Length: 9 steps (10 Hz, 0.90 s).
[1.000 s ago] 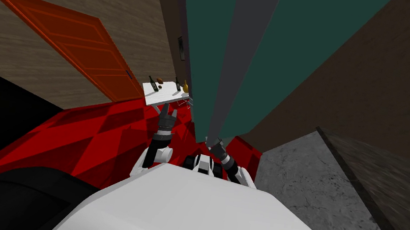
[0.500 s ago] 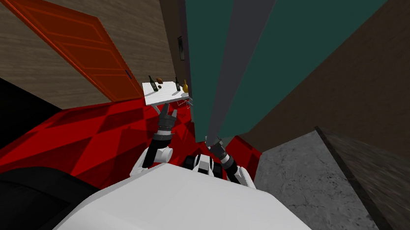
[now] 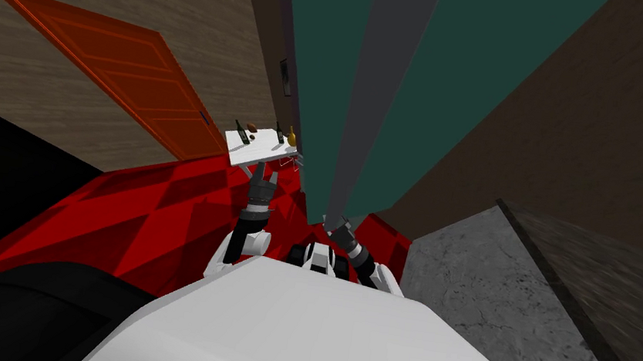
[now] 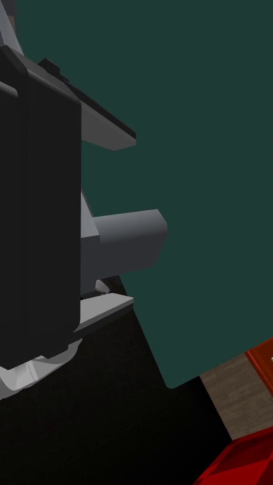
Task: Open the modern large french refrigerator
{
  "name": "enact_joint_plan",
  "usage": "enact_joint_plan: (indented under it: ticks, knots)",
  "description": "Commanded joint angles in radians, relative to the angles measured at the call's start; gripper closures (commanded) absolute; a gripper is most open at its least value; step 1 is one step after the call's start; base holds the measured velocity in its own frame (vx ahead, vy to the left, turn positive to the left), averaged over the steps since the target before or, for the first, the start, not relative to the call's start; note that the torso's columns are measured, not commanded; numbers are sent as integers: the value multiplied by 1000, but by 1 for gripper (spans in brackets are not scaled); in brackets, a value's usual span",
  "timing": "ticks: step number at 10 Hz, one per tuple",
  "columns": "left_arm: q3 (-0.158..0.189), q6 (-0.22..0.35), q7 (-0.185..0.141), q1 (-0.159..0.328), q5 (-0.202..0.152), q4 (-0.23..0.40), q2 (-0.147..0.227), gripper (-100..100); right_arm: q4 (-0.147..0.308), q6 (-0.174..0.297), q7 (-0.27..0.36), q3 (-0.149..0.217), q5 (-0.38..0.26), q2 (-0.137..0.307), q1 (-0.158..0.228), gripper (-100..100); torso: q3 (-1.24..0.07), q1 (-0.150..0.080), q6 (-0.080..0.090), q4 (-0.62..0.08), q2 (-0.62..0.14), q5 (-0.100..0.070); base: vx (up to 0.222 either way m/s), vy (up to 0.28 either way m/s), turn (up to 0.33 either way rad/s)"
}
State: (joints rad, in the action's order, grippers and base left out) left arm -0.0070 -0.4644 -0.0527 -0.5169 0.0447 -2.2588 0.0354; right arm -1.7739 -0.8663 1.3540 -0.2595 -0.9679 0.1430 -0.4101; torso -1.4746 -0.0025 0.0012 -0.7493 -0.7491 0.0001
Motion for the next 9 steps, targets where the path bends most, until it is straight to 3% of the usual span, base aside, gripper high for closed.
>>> enact_joint_plan:
  ticks: [1, 6, 9]
  knots:
    - [0, 0, 0, 0, 0, 0, 0, 0, -43, 20, -33, -1, -1, 5, 12, -100, 0, 1, -1, 0, 1, 0, -23, 3, 17]
    - [0, 0, 0, 0, 0, 0, 0, 0, -88, 57, -74, -2, -14, 22, 16, -100, -4, 1, -1, -4, -1, 1, -9, 5, 11]
    - [0, 0, 0, 0, 0, 0, 0, 0, -88, 57, -74, -2, -14, 22, 16, -100, -4, 1, -1, -6, -3, 1, -5, -1, 4]
